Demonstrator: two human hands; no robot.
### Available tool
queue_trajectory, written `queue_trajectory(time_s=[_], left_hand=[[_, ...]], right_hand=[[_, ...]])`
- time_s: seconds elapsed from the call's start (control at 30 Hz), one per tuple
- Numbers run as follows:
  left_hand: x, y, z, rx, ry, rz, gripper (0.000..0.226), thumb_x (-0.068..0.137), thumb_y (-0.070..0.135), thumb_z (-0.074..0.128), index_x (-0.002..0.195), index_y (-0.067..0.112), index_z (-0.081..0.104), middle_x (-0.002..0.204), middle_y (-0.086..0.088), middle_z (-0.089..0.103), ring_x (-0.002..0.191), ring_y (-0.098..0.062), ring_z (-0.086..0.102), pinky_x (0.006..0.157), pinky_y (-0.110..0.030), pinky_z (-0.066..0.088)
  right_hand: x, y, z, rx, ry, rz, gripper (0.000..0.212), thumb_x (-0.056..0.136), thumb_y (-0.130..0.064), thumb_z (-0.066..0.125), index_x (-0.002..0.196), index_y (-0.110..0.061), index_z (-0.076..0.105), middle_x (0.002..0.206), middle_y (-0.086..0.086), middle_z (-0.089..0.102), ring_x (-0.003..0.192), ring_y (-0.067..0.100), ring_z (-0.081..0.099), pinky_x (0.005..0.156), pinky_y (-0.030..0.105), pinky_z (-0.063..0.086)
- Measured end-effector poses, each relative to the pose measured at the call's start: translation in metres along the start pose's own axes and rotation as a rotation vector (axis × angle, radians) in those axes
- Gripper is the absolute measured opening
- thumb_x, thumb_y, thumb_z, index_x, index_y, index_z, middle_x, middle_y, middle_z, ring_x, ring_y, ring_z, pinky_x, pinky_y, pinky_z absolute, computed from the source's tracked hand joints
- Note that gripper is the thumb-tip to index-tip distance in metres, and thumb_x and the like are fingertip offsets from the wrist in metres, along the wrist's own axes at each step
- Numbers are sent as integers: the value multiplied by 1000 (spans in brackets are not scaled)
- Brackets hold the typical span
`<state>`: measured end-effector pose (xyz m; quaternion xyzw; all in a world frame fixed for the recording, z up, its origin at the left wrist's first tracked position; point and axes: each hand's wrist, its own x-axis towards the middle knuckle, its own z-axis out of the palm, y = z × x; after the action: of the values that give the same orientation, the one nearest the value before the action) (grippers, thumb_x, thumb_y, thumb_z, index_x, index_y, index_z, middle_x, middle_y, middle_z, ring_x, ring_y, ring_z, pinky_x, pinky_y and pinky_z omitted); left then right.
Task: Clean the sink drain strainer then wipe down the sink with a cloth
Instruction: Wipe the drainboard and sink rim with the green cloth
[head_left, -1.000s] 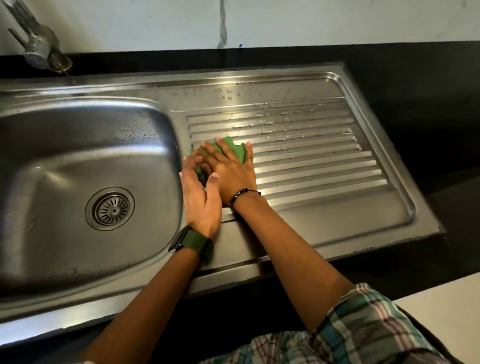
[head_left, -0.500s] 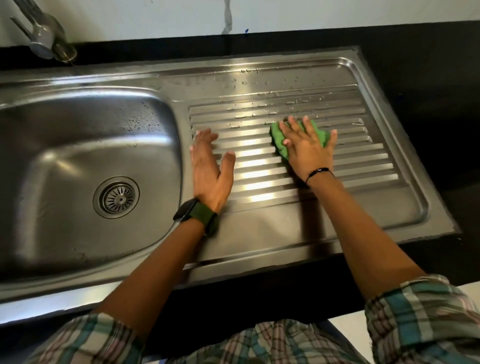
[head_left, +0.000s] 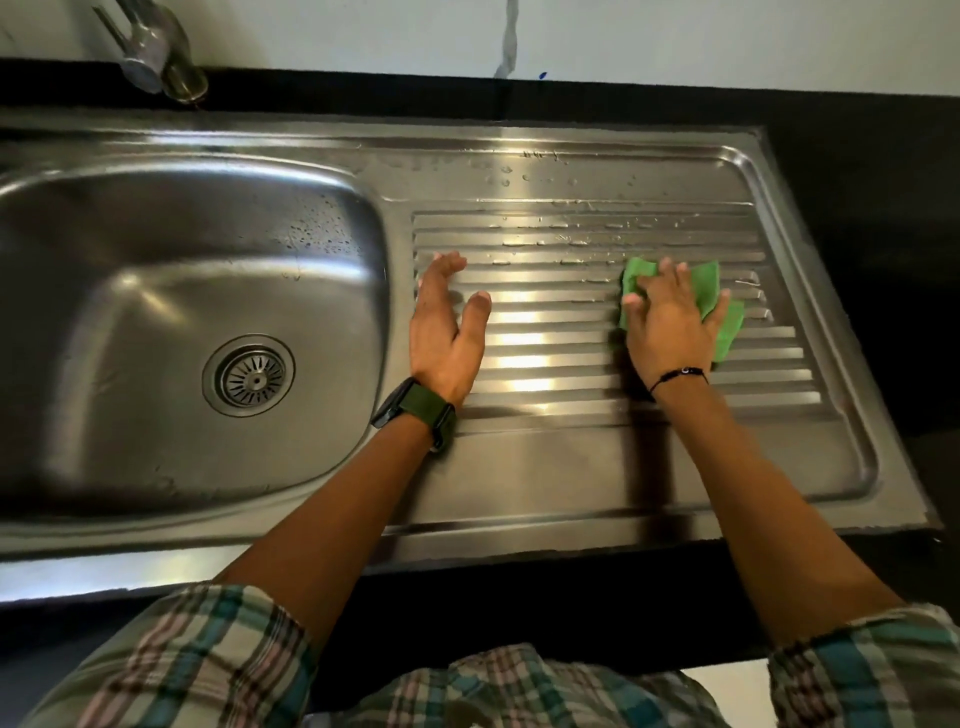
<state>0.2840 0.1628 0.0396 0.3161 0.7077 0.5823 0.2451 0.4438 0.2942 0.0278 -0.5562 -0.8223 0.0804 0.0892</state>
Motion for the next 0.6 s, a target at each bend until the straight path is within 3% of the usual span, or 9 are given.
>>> queue_trajectory(time_s=[0.07,0.17,0.3,0.4,0.5,0.6], left_hand=[[1,-3,0,-18,13,-1,51,78,27,43,126,11,44,127,-6,50,94,-7,48,70,1,38],[1,-5,0,-35,23,-1,52,78,26,44,127,11,43,123,-1,51,99,-7,49,75,-4,40],[4,-7,1,-50,31,42,49,79,19,43,125,5,44,117,2,49,95,13,49,77,1,38],[6,-13,3,-55,47,63,48,77,17,43,124,4,45,113,6,51,89,23,48,76,1,38],[8,-18,2,-74,64,43,48,76,20,44,123,8,46,103,17,54,87,12,54,81,-9,43],[8,-20,2,-90,57,28,48,75,25,44,121,13,46,97,16,56,87,4,55,81,-18,45]], right_hand=[[-7,-12,1,-41,-54,-39,51,94,-42,37,131,-7,41,153,15,22,144,27,13,115,47,-2],[-19,-36,5,-28,-87,-128,55,92,-39,39,135,-5,35,153,18,20,144,28,13,118,43,2],[-30,-68,15,5,-133,-239,55,91,-30,39,139,-6,28,154,16,17,144,24,10,117,39,-2],[-41,-96,21,-12,-165,-437,59,88,-29,43,142,-9,26,154,15,20,144,24,11,116,38,-4],[-42,-116,26,-82,-188,-603,58,88,-33,41,141,-13,29,152,10,27,144,23,13,116,39,-1],[-36,-117,27,-153,-188,-688,56,89,-39,39,140,-17,31,151,2,30,143,20,14,116,40,0]])
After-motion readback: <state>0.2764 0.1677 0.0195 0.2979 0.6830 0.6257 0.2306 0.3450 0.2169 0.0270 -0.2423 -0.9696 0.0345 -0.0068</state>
